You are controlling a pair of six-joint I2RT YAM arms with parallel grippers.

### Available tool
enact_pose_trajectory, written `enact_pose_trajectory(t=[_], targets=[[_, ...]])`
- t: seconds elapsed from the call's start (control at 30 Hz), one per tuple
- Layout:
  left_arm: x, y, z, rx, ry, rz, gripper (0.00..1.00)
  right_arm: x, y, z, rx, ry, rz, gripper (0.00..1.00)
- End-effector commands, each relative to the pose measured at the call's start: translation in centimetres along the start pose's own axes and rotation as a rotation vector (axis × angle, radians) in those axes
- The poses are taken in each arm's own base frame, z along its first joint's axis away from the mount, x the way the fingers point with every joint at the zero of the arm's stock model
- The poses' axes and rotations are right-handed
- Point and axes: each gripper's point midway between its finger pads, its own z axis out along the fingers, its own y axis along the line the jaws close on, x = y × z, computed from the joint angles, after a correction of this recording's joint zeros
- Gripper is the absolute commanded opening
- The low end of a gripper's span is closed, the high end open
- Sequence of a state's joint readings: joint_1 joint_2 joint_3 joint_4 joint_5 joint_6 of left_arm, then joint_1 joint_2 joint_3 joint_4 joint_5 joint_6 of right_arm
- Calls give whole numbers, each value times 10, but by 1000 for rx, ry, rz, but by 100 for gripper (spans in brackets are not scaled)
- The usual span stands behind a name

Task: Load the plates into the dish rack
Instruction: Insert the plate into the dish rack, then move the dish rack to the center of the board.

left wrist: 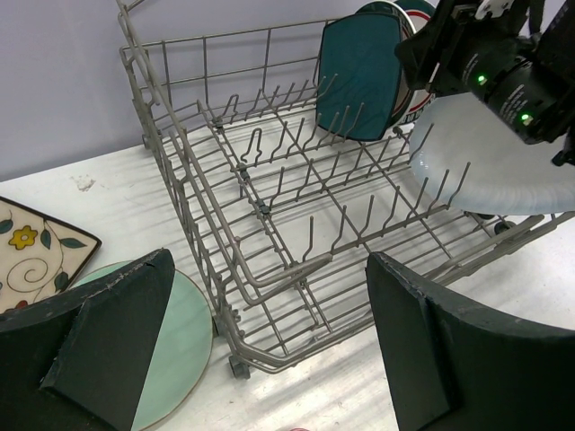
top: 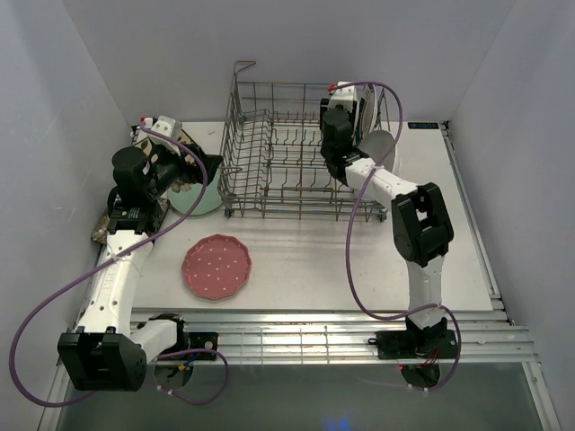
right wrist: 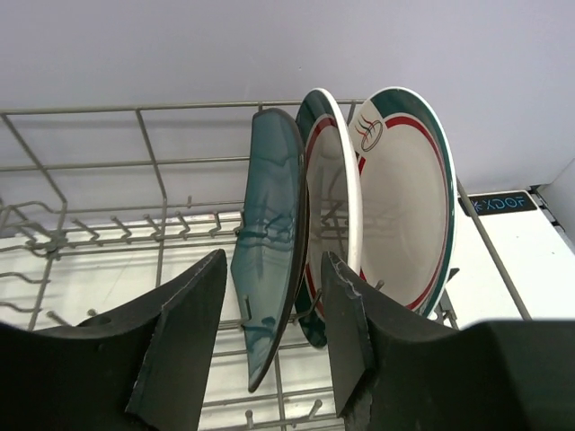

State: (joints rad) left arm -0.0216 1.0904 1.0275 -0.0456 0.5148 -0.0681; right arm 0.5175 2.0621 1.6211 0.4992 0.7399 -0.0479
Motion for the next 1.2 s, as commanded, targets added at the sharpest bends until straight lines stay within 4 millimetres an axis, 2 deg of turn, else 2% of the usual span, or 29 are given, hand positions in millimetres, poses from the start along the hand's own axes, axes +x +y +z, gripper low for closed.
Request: enact_pose_trajectory(t=[0.0, 0.13, 0.3, 0.33, 0.37, 0.4, 0.47, 0.5, 0.53, 0.57, 0.6, 0.63, 0.87, 0.9, 0.93, 1.03, 1.07, 1.13, 1.17], targets=[[-14, 0, -2, -9, -22, 14, 98, -59, -1, -16, -58, -41, 117, 52], [-11, 2, 0, -17, -14, 8, 98, -77, -4, -35, -120, -26, 145, 53], [-9, 6, 2, -27, -6, 4, 98, -88, -4, -56, -197, 20, 147, 53], [-8, 6, 3, -27, -4, 3, 98, -92, -8, -62, -202, 30, 153, 53], [-6, 7, 3, -27, 1, 0, 98, -87, -9, -65, -207, 44, 147, 54], [-5, 7, 4, -26, 4, -1, 98, -98, -14, -73, -217, 29, 157, 54], [-4, 8, 4, -30, 4, -1, 98, -98, -19, -82, -224, 37, 162, 54], [-4, 9, 5, -37, 6, -3, 98, -89, -21, -87, -231, 55, 154, 54], [-3, 10, 5, -38, 7, -5, 98, -100, -27, -96, -238, 37, 166, 54], [-3, 10, 5, -38, 6, -3, 98, -99, -30, -101, -242, 41, 169, 54], [-4, 9, 4, -38, 4, -2, 98, -90, -32, -107, -252, 59, 162, 54], [-2, 8, 4, -32, 8, -5, 98, -101, -38, -116, -259, 39, 176, 54], [-1, 5, 4, -15, 9, -9, 98, -91, -61, -160, -310, 63, 200, 54], [-1, 5, 4, -16, 10, -12, 98, -99, -65, -170, -329, 47, 219, 55], [0, 5, 3, -16, 14, -17, 98, -88, -65, -176, -345, 67, 214, 55], [2, 5, 3, -17, 31, -27, 98, -91, -68, -197, -402, 61, 242, 55], [1, 6, 3, -25, 31, -27, 98, -80, -69, -201, -411, 81, 239, 56], [2, 6, 2, -29, 32, -24, 98, -84, -72, -215, -446, 66, 260, 56], [1, 6, 1, -34, 28, -21, 98, -74, -73, -219, -453, 82, 255, 57]])
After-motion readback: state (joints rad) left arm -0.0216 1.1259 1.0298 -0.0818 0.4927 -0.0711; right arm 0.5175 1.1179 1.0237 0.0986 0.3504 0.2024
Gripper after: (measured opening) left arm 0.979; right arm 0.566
